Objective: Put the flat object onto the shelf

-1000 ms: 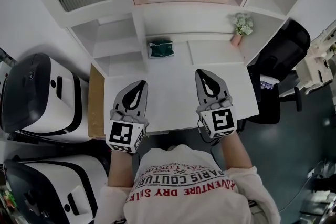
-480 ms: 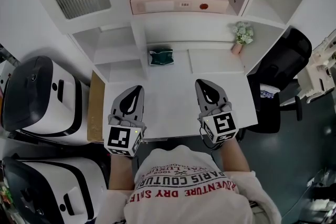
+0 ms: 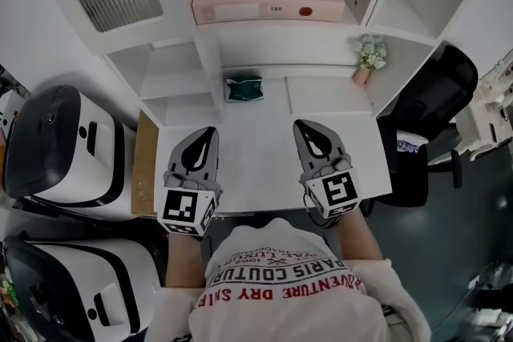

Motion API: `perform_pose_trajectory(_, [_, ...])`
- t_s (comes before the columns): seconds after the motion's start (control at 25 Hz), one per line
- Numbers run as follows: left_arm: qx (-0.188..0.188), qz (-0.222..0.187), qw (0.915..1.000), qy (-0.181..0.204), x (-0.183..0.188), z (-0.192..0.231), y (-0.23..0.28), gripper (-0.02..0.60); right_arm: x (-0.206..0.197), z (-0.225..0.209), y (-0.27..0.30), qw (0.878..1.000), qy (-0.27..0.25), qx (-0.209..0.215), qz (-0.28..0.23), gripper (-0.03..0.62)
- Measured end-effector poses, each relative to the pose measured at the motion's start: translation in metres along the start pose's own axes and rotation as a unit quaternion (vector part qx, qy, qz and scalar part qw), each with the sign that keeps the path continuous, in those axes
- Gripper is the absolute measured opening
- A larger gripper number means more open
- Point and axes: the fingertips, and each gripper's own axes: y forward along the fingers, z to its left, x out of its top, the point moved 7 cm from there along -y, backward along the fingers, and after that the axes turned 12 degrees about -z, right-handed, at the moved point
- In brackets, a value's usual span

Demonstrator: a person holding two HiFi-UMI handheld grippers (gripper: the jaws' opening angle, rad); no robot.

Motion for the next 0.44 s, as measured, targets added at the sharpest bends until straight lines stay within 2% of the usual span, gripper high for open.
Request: perform_pose_trajectory(0.44, [-0.013, 0.008, 0.9999, -0.001, -0.002, -0.014, 0.004, 0.014, 0.001, -0.007, -0.006, 1.0, 0.0, 0.004, -0.003, 0.026])
